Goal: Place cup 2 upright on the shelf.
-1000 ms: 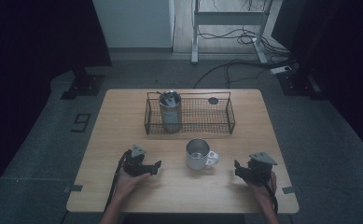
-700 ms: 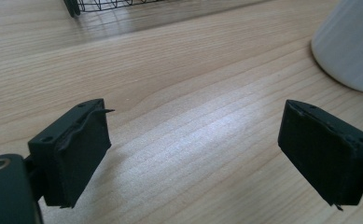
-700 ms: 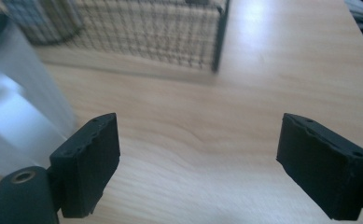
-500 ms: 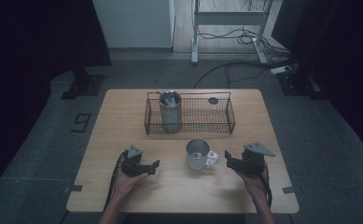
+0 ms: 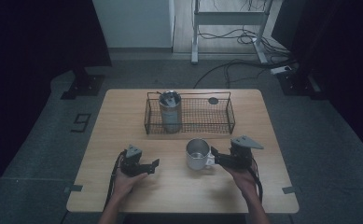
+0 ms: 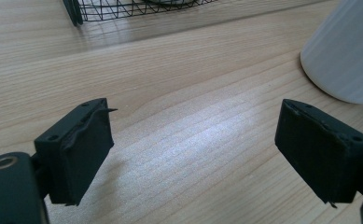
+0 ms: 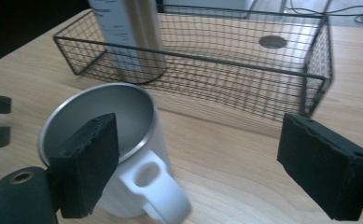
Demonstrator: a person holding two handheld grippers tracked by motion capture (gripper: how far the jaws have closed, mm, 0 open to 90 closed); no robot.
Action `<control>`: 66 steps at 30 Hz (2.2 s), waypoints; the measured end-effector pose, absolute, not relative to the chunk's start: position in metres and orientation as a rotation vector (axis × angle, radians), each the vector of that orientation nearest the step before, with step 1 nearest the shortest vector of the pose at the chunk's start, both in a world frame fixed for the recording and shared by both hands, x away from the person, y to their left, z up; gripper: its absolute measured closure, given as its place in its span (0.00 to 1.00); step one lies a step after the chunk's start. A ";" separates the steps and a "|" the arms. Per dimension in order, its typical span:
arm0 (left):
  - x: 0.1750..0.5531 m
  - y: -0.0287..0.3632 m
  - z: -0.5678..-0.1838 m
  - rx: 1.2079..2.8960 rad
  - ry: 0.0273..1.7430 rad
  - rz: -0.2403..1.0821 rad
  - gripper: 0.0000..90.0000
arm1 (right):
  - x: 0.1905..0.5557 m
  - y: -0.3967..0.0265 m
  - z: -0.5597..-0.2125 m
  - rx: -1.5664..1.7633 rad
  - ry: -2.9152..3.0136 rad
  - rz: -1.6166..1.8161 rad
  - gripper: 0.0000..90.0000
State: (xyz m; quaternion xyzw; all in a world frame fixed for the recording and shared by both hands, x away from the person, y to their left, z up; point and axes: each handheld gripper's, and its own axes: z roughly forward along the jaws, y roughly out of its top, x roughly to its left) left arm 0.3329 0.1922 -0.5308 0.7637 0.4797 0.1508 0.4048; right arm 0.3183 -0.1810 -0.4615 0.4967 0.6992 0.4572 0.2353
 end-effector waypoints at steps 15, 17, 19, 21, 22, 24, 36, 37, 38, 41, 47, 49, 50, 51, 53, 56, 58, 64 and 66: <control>0.330 0.190 -0.530 1.943 1.200 0.390 0.12 | 0.328 -0.151 -0.460 1.278 2.014 1.319 0.12; 0.329 0.191 -0.530 1.942 1.201 0.395 0.12 | 0.329 -0.146 -0.464 1.279 2.033 1.313 0.11; 0.329 0.192 -0.529 1.936 1.202 0.394 0.12 | 0.329 -0.141 -0.468 1.280 2.051 1.301 0.10; 0.329 0.194 -0.529 1.931 1.203 0.393 0.12 | 0.330 -0.138 -0.470 1.282 2.062 1.300 0.09; 0.329 0.194 -0.529 1.929 1.203 0.391 0.12 | 0.330 -0.137 -0.471 1.282 2.065 1.299 0.09; 0.329 0.195 -0.529 1.927 1.207 0.390 0.12 | 0.330 -0.135 -0.472 1.283 2.069 1.301 0.09; 0.330 0.193 -0.533 1.942 1.209 0.376 0.12 | 0.330 -0.123 -0.477 1.267 2.125 1.262 0.04; 0.330 0.194 -0.533 1.942 1.210 0.375 0.12 | 0.330 -0.122 -0.477 1.259 2.130 1.254 0.04; 0.330 0.194 -0.534 1.941 1.211 0.374 0.12 | 0.330 -0.121 -0.478 1.257 2.131 1.246 0.03; 0.330 0.194 -0.534 1.934 1.208 0.366 0.12 | 0.330 -0.119 -0.478 1.246 2.140 1.233 0.03; 0.330 0.195 -0.535 1.933 1.209 0.359 0.12 | 0.332 -0.114 -0.481 1.228 2.162 1.194 0.04; 0.330 0.194 -0.535 1.932 1.208 0.359 0.12 | 0.333 -0.112 -0.483 1.228 2.169 1.170 0.05; 0.330 0.194 -0.535 1.933 1.208 0.359 0.12 | 0.334 -0.111 -0.484 1.236 2.168 1.164 0.05; 0.330 0.194 -0.535 1.934 1.208 0.361 0.12 | 0.335 -0.111 -0.484 1.238 2.167 1.160 0.05; 0.331 0.194 -0.536 1.937 1.209 0.359 0.12 | 0.336 -0.109 -0.486 1.235 2.176 1.142 0.05; 0.331 0.194 -0.536 1.938 1.217 0.357 0.12 | 0.338 -0.108 -0.490 1.242 2.186 1.129 0.06; 0.331 0.195 -0.537 1.942 1.218 0.349 0.12 | 0.339 -0.107 -0.493 1.230 2.190 1.115 0.06; 0.331 0.197 -0.537 1.941 1.218 0.327 0.12 | 0.339 -0.104 -0.495 1.210 2.197 1.070 0.07; 0.331 0.197 -0.537 1.937 1.218 0.327 0.13 | 0.339 -0.104 -0.495 1.210 2.193 1.069 0.07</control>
